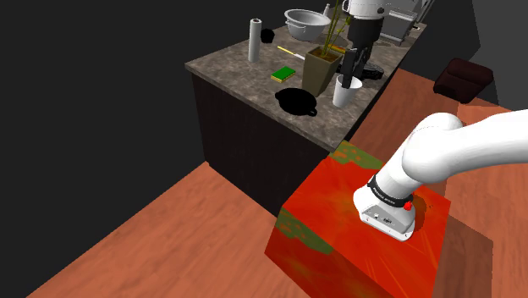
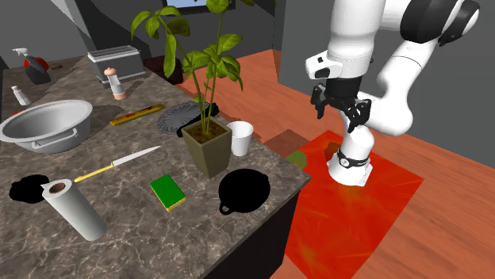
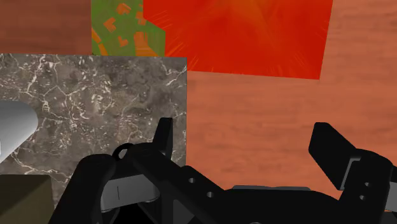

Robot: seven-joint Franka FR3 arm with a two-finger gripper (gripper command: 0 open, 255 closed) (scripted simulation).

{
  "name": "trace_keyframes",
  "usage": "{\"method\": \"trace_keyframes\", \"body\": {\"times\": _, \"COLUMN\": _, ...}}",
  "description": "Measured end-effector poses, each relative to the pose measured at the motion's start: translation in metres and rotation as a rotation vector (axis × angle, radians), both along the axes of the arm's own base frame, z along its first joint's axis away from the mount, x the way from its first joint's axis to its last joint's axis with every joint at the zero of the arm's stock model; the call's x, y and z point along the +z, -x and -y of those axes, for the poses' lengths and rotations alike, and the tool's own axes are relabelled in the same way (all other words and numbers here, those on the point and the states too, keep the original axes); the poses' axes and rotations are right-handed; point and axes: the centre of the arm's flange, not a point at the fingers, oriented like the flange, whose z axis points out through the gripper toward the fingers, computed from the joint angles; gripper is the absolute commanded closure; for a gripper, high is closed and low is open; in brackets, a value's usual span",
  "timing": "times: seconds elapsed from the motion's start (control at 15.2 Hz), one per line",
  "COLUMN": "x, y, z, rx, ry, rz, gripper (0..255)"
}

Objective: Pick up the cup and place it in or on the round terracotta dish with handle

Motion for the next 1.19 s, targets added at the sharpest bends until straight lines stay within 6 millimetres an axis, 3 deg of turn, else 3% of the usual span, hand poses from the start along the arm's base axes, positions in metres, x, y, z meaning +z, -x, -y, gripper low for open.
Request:
{"method": "trace_keyframes", "body": {"times": 0.13, "x": -0.003, "y": -0.002, "z": 0.005, "rx": 0.001, "ry": 0.004, "rz": 0.003, "gripper": 0}}
{"method": "trace_keyframes", "body": {"times": 0.46, "x": -0.033, "y": -0.008, "z": 0.045, "rx": 0.011, "ry": 0.04, "rz": 0.033, "gripper": 0}}
{"method": "trace_keyframes", "body": {"times": 1.19, "x": -0.1, "y": -0.026, "z": 0.156, "rx": 0.04, "ry": 0.13, "rz": 0.11, "gripper": 0}}
